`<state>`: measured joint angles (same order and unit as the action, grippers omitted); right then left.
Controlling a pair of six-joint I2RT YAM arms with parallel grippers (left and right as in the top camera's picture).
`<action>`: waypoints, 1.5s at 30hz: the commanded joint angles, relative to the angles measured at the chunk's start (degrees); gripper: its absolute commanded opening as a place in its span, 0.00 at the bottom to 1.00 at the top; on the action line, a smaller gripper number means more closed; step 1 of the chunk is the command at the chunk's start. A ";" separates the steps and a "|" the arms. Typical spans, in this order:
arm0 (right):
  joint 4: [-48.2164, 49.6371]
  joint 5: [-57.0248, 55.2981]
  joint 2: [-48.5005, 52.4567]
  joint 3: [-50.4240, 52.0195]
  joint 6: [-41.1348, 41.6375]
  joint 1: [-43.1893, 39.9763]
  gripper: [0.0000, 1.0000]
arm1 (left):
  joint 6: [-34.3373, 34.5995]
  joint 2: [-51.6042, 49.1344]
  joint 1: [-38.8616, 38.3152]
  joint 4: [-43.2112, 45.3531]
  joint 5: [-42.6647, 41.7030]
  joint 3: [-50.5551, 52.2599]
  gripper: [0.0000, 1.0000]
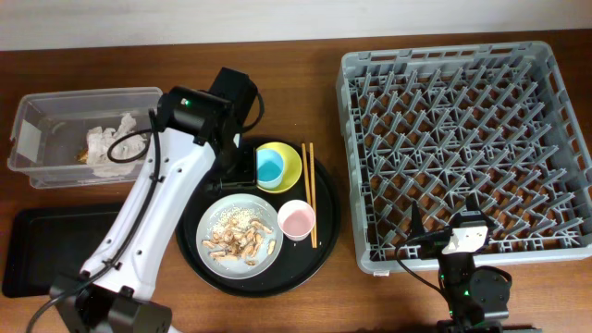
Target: Sort waste into correct bins and load items into the dishwasher rack
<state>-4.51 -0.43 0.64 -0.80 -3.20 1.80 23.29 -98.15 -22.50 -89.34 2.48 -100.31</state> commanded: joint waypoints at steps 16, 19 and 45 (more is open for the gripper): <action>-0.17 -0.28 -0.33 0.48 0.20 -0.33 0.98 | 0.00 0.52 -0.33 27.39 -5.88 28.55 0.46; -0.17 -0.28 -0.33 0.48 0.22 -0.33 0.98 | -0.02 2.01 0.42 31.10 -5.86 25.86 0.43; -0.17 -0.28 -0.33 0.48 0.22 -0.33 0.98 | 5.20 8.44 32.41 23.52 -0.79 18.29 0.99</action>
<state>-4.51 -0.43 0.64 -0.80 -3.27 1.80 27.97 -90.48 9.69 -65.65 2.11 -81.34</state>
